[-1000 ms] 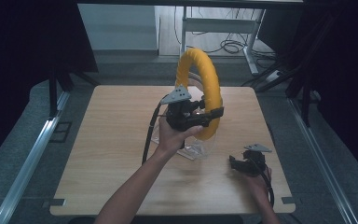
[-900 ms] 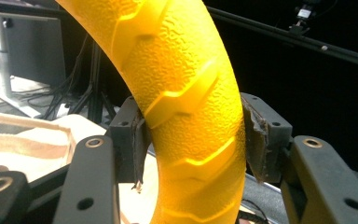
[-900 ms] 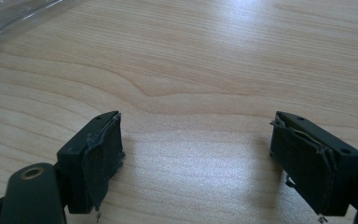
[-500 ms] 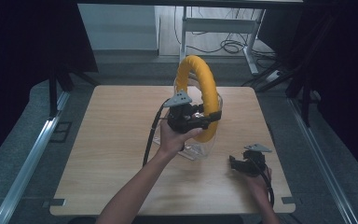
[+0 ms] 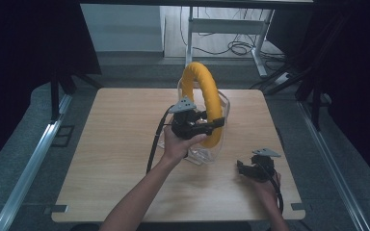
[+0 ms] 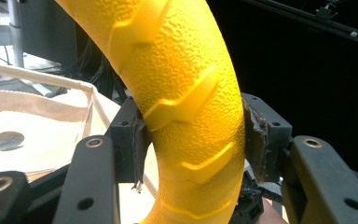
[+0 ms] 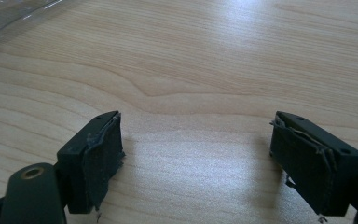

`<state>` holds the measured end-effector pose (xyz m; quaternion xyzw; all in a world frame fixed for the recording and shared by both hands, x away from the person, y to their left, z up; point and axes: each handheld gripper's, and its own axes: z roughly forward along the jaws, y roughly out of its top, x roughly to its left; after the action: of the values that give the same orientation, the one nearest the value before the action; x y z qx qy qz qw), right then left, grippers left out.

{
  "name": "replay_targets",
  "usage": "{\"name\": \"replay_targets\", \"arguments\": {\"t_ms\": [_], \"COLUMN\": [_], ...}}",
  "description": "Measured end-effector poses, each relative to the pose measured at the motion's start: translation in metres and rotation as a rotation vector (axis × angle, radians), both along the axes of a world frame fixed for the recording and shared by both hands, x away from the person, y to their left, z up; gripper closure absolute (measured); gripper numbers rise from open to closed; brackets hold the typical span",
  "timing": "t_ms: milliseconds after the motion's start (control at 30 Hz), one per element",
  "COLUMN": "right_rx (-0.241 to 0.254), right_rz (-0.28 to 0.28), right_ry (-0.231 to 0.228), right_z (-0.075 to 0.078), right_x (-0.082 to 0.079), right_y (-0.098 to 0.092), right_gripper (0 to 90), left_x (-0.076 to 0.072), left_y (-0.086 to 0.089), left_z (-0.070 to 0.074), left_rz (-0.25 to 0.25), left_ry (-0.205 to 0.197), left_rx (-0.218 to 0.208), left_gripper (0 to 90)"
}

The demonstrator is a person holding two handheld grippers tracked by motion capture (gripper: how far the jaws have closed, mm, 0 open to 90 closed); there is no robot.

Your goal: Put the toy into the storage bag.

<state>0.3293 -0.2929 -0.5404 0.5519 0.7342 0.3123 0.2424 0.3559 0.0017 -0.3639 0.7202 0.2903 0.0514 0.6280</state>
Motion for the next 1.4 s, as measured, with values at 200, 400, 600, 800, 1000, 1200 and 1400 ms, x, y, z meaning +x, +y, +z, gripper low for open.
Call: {"name": "replay_targets", "arguments": {"t_ms": [200,400,600,800,1000,1200,1400], "right_rx": [0.001,-0.001,-0.001,0.002,0.001,0.001,0.002], "right_rz": [0.000,0.003,0.003,0.000,0.000,0.000,0.000], "right_ry": [0.000,0.001,0.001,0.005,0.005,0.005,0.005], "right_z": [0.000,0.000,0.000,0.000,0.000,0.000,0.000], "right_x": [0.000,0.000,0.000,0.000,0.000,0.000,0.000], "right_y": [0.000,0.000,0.000,0.000,0.000,0.000,0.000], "right_gripper": [16.8,16.8,16.8,16.8,16.8,16.9,16.9], "left_x": [0.001,0.000,0.003,0.006,0.005,0.005,0.004], "left_y": [0.000,-0.002,0.004,0.009,0.008,0.005,0.009], "left_z": [-0.002,-0.010,-0.019,-0.028,-0.029,-0.027,-0.023], "left_rz": [-0.002,0.000,0.029,0.038,0.041,0.045,0.055], "left_ry": [0.004,0.017,0.036,0.068,0.071,0.065,0.052], "left_rx": [0.007,0.031,0.073,0.070,0.071,0.092,0.082], "left_gripper": [47.3,47.3,47.3,47.4,47.3,46.3,38.4]}}
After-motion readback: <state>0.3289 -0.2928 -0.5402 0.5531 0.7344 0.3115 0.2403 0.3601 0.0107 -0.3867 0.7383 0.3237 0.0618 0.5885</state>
